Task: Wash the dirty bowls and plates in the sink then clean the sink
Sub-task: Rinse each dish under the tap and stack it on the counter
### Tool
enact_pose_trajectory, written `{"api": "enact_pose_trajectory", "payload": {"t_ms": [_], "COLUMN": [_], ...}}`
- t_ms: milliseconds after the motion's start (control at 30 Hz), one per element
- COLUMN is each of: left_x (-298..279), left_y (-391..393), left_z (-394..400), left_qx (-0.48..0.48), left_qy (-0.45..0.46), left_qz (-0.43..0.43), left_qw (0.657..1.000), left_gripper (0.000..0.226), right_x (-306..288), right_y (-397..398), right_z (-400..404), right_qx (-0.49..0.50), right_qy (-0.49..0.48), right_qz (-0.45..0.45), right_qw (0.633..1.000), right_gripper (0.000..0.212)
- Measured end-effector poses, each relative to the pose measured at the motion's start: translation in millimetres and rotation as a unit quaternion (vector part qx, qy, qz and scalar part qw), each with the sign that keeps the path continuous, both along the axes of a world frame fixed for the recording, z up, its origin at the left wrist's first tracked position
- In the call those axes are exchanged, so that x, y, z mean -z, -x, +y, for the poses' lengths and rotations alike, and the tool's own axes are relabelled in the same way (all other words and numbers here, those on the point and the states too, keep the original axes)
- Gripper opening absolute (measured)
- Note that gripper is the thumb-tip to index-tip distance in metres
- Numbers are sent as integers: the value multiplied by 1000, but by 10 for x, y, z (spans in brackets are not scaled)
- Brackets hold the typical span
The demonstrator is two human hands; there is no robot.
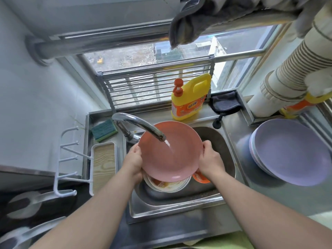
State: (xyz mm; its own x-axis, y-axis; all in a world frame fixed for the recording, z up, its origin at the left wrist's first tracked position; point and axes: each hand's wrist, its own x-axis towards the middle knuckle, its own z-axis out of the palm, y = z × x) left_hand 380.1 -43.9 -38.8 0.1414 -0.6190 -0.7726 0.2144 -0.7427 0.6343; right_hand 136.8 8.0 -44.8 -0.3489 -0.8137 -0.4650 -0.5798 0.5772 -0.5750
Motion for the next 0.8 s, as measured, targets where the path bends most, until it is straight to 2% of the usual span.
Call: {"api": "enact_pose_trajectory", "payload": {"t_ms": [133, 233, 333, 433, 567, 667, 800], "left_x": [159, 303, 421, 523, 499, 384, 128], "left_y": [261, 484, 701, 803, 726, 505, 261], "left_z": [157, 253, 368, 487, 508, 356, 80], "left_qx": [-47, -54, -3, 64, 113, 110, 132], "left_qy": [-65, -154, -219, -255, -280, -262, -153], "left_qz": [132, 137, 127, 116, 100, 45, 26], "left_qw": [988, 977, 967, 958, 948, 958, 979], "left_gripper": [21, 26, 39, 42, 46, 36, 30], "right_x": [-273, -460, -657, -752, -757, -583, -230], "right_y": [249, 379, 484, 584, 675, 731, 561], "right_z": [-62, -142, -276, -394, -397, -240, 42], "right_qx": [-66, -86, -123, -128, 13, 51, 92], "right_qy": [73, 89, 46, -16, -126, -202, -253], "right_qz": [55, 81, 88, 72, -68, -112, -188], "right_qw": [994, 989, 987, 989, 990, 972, 945], "right_gripper": [23, 21, 26, 35, 29, 26, 27]}}
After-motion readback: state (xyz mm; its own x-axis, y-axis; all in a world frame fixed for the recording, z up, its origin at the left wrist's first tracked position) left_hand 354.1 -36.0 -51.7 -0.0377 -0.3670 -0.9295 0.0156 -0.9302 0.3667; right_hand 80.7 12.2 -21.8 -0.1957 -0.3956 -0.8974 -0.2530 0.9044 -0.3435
